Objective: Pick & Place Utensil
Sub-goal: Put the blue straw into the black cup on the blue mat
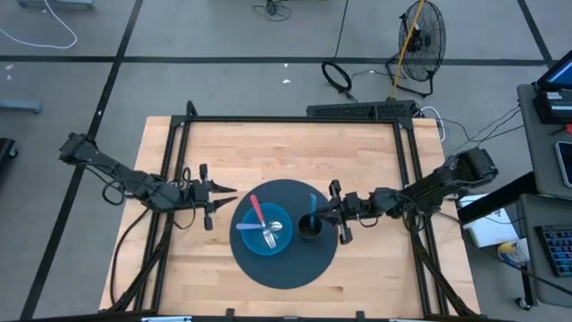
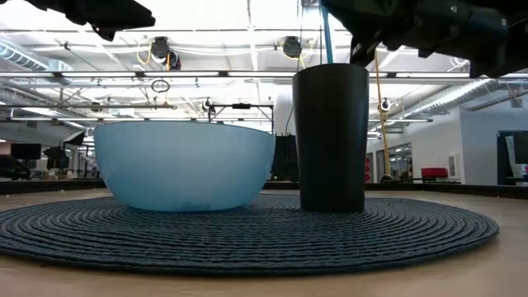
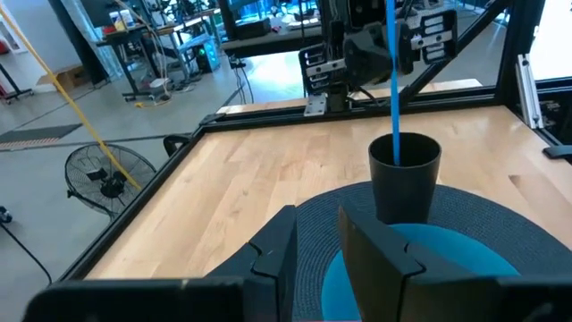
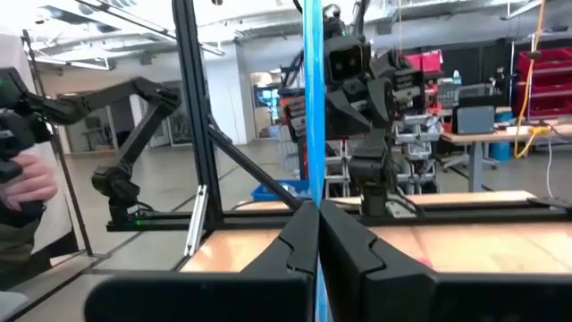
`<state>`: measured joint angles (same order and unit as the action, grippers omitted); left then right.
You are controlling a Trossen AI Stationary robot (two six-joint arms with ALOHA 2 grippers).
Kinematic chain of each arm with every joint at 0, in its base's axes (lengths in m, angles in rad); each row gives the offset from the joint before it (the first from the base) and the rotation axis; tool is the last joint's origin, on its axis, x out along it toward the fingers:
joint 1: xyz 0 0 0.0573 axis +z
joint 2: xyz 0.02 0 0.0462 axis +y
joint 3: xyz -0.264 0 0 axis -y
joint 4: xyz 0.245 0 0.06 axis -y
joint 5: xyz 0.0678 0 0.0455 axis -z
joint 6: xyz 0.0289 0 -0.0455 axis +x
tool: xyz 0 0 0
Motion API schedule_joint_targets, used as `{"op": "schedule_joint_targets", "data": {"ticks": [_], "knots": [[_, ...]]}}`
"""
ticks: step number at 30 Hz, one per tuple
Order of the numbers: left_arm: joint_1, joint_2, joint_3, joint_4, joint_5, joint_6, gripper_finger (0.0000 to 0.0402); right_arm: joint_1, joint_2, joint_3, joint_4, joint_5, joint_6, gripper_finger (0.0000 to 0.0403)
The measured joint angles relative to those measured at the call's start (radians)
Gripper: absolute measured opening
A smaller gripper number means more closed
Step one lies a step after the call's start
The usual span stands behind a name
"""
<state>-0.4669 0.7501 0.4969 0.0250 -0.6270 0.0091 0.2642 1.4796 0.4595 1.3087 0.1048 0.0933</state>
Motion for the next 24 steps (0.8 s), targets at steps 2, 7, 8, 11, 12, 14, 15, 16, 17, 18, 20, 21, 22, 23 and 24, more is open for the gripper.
{"op": "schedule_joint_targets", "data": {"ticks": [2, 7, 8, 11, 12, 14, 15, 16, 17, 18, 20, 21, 22, 23, 24], "knots": [[0.0, 0.007, 0.0, 0.008, 0.0, 0.002, 0.0093, 0.0, 0.013, 0.0, 0.0, 0.003, 0.006, 0.0], [0.0, 0.011, 0.0, 0.012, 0.0, 0.007, 0.0093, 0.0, 0.025, 0.0, -0.017, 0.004, 0.023, 0.0], [0.0, 0.011, 0.0, 0.012, 0.0, 0.008, 0.0093, 0.0, 0.025, 0.0, -0.024, 0.004, 0.026, 0.0], [0.0, 0.011, 0.0, 0.016, 0.0, 0.008, 0.0093, 0.0, 0.025, 0.0, -0.045, 0.004, 0.027, 0.0], [0.0, 0.011, 0.0, 0.017, 0.0, 0.008, 0.0093, 0.001, 0.025, 0.0, -0.053, 0.004, 0.027, 0.0], [0.0, 0.011, 0.0, 0.016, 0.0, 0.008, 0.0093, 0.002, 0.025, 0.0, -0.073, 0.004, 0.027, 0.0], [0.0, 0.011, 0.0, 0.016, 0.0, 0.008, 0.0093, 0.002, 0.025, 0.0, -0.084, 0.004, 0.026, 0.0], [0.0, 0.011, 0.0, 0.016, 0.0, 0.008, 0.0093, 0.002, 0.025, 0.0, -0.091, 0.004, 0.027, 0.0], [0.0, 0.011, 0.0, 0.016, 0.0, 0.008, 0.0093, 0.002, 0.025, 0.0, -0.093, 0.003, 0.027, 0.0], [0.0, 0.011, 0.0, 0.016, 0.0, 0.008, 0.0093, 0.002, 0.025, 0.0, -0.093, 0.002, 0.026, 0.0001], [0.001, 0.011, 0.0, 0.016, 0.0, 0.008, 0.0093, 0.002, 0.025, 0.0, -0.093, 0.001, 0.027, 0.0003], [0.001, 0.011, 0.0, 0.016, 0.0, 0.008, 0.0093, 0.002, 0.025, 0.0, -0.094, 0.0, 0.027, 0.0004], [0.001, 0.011, 0.0, 0.016, 0.0, 0.008, 0.0093, 0.002, 0.025, 0.0, -0.094, 0.0, 0.027, 0.0006], [0.001, 0.011, 0.0, 0.016, 0.0, 0.008, 0.0093, 0.002, 0.025, 0.0, -0.093, 0.0, 0.026, 0.0008], [0.001, 0.011, 0.0, 0.016, 0.0, 0.008, 0.0093, 0.002, 0.025, 0.0, -0.094, 0.0, 0.026, 0.0009]]}}
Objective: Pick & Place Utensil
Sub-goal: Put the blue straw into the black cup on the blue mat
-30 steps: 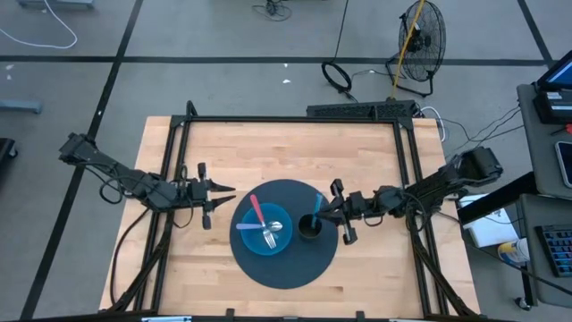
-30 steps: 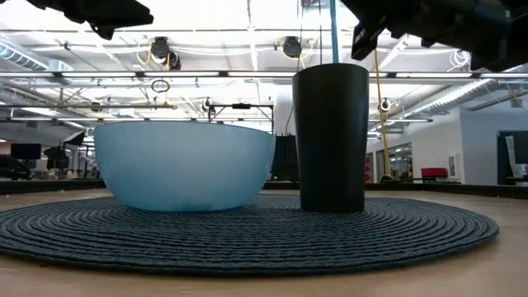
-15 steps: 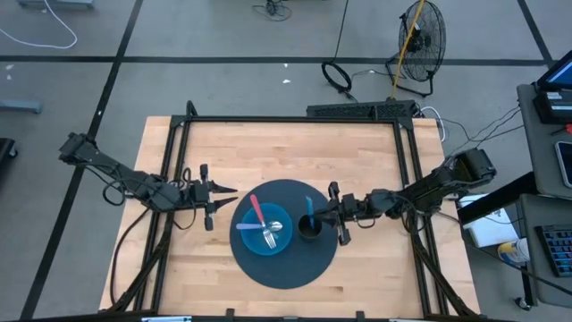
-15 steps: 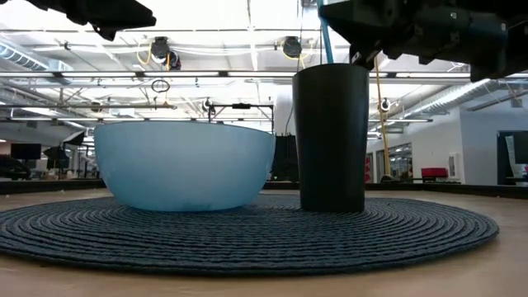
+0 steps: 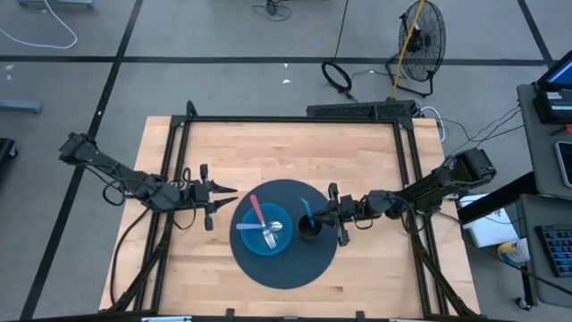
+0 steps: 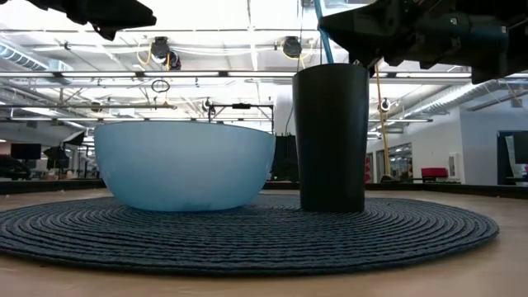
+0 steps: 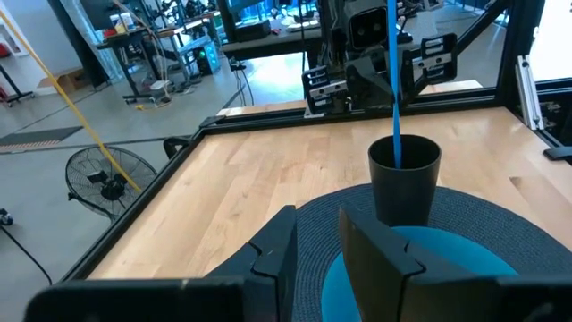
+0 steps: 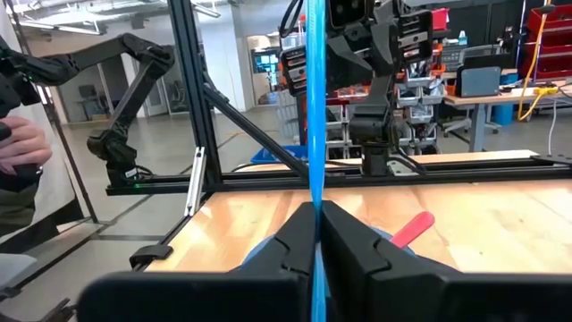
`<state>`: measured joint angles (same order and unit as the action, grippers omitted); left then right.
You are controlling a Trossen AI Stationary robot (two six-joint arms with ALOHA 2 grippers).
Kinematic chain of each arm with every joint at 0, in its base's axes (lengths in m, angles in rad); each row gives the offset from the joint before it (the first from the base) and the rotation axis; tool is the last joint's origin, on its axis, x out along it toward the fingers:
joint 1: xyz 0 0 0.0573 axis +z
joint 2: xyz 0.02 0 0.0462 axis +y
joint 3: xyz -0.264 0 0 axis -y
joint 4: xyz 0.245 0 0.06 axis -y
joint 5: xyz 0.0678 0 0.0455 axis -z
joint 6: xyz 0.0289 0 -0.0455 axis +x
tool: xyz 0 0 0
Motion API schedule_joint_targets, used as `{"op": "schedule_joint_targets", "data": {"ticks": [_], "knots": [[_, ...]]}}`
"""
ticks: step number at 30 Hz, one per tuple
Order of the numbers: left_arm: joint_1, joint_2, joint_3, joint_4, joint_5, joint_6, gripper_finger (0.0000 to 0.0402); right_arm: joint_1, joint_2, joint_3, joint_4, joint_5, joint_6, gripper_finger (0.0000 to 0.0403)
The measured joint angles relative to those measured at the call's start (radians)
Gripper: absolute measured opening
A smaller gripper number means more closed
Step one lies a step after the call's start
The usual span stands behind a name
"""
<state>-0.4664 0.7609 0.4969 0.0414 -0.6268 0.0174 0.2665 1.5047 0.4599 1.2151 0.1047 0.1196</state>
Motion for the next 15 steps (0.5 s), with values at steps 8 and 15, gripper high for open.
{"op": "schedule_joint_targets", "data": {"ticks": [8, 15], "knots": [[0.0, 0.0, 0.0, 0.0, 0.0, 0.0, 0.0093, 0.0, 0.0, 0.0, -0.003, 0.0, 0.0, 0.002], [0.0, 0.0, 0.0, 0.0, 0.0, 0.001, 0.0093, 0.0, 0.0, 0.0, -0.05, -0.001, 0.022, 0.0036]]}}
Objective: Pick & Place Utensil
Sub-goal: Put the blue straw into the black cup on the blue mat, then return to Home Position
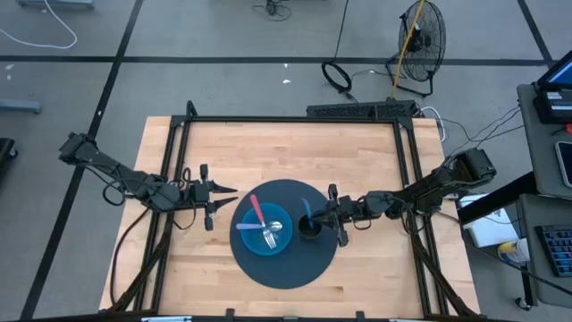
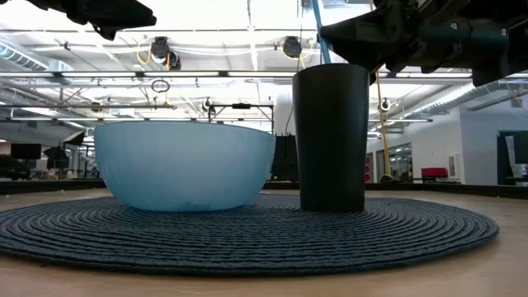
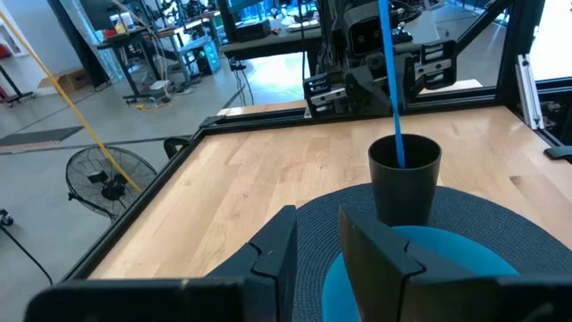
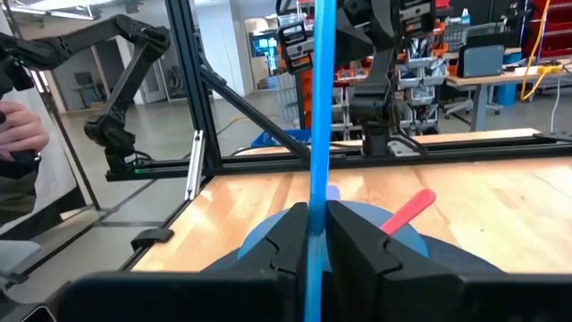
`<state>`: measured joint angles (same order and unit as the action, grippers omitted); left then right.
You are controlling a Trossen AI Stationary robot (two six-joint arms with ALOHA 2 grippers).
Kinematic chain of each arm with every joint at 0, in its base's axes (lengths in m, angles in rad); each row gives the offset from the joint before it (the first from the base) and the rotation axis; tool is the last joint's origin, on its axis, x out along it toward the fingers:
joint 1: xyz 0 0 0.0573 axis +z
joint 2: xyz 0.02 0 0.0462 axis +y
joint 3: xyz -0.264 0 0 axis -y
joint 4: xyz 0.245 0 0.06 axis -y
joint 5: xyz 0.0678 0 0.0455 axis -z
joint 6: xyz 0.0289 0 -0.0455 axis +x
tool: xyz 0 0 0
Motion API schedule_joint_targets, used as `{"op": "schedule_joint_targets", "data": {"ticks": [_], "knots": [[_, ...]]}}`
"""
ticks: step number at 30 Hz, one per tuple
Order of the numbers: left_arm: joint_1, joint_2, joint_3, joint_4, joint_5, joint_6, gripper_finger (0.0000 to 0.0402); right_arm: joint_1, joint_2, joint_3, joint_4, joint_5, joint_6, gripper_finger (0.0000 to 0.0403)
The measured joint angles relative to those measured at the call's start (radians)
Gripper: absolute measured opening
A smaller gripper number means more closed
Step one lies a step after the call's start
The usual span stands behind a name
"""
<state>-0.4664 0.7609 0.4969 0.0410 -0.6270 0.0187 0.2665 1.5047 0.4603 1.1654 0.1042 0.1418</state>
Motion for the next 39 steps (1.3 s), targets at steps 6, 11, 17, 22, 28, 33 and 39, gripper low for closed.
{"op": "schedule_joint_targets", "data": {"ticks": [6, 11, 17, 22, 28, 33, 39], "knots": [[0.0, 0.0, 0.0, 0.0, 0.0, 0.005, 0.0093, 0.0, 0.0, 0.0, -0.004, 0.0, 0.0, 0.0061], [0.0, 0.0, 0.0, 0.0, 0.0, 0.005, 0.0093, 0.0, 0.0, 0.0, -0.011, 0.0, 0.0, 0.0075], [0.0, 0.0, 0.0, 0.0, 0.0, 0.005, 0.0093, 0.0, -0.001, 0.0, -0.009, 0.0, -0.031, 0.0085], [0.0, 0.0, 0.0, 0.003, 0.001, 0.015, 0.0093, 0.0, -0.027, 0.0, -0.005, -0.003, -0.074, 0.0095], [0.0, 0.0, 0.0, 0.084, 0.024, 0.076, 0.0093, 0.004, -0.088, 0.0, -0.015, 0.001, -0.11, 0.0103], [0.0, -0.003, 0.0, 0.088, 0.023, 0.13, 0.0093, 0.004, -0.181, 0.0, -0.17, 0.003, -0.187, 0.01], [0.0, -0.003, 0.0, 0.087, -0.028, 0.189, 0.0093, 0.003, -0.351, 0.0, -0.441, 0.118, -0.222, 0.0103]]}}
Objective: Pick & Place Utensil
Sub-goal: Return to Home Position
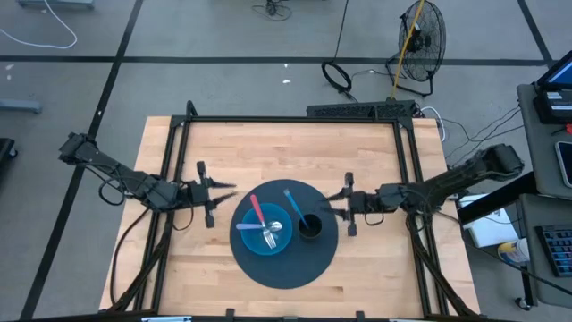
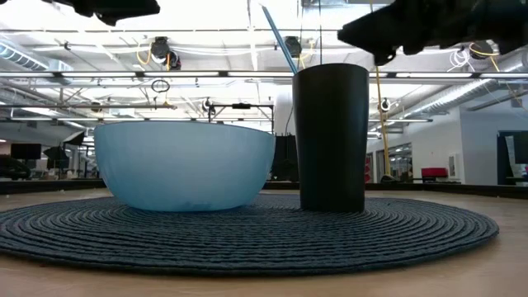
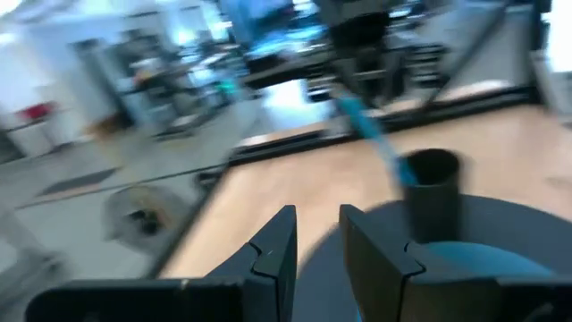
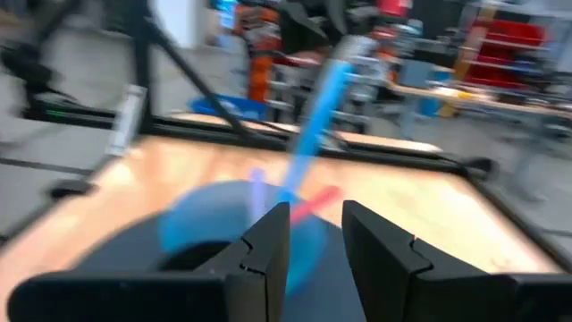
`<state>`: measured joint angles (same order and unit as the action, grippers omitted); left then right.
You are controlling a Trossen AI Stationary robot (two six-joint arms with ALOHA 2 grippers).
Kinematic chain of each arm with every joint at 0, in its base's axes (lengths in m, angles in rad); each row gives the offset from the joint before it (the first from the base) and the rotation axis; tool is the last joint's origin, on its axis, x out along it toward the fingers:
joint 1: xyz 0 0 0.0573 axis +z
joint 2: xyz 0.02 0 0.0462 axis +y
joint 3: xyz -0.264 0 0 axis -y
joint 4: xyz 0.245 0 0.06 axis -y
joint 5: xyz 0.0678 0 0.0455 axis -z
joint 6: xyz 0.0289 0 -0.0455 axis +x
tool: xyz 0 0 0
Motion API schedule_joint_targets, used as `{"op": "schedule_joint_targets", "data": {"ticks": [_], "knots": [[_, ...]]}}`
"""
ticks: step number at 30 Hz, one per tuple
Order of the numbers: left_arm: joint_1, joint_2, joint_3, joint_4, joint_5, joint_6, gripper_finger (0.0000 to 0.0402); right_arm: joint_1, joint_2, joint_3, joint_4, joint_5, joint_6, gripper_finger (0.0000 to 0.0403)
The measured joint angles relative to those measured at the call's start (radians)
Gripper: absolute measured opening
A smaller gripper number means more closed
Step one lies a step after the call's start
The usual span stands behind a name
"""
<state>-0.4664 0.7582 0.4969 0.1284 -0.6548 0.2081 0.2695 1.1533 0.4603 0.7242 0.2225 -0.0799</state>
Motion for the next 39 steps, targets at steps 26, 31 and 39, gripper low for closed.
{"op": "schedule_joint_targets", "data": {"ticks": [26, 31, 39], "knots": [[0.272, -0.294, 0.0, -0.215, 0.137, -0.079, 0.0093, -0.119, -0.495, -0.001, -0.656, 0.142, 0.016, 0.0089], [0.286, -0.359, 0.0, -0.305, 0.168, -0.091, 0.0093, -0.123, -0.535, -0.068, -0.596, 0.143, 0.009, 0.0089], [0.343, -0.455, 0.0, -0.364, 0.328, -0.052, 0.0093, -0.161, -0.731, -0.231, -0.42, 0.139, -0.021, 0.0089]]}}
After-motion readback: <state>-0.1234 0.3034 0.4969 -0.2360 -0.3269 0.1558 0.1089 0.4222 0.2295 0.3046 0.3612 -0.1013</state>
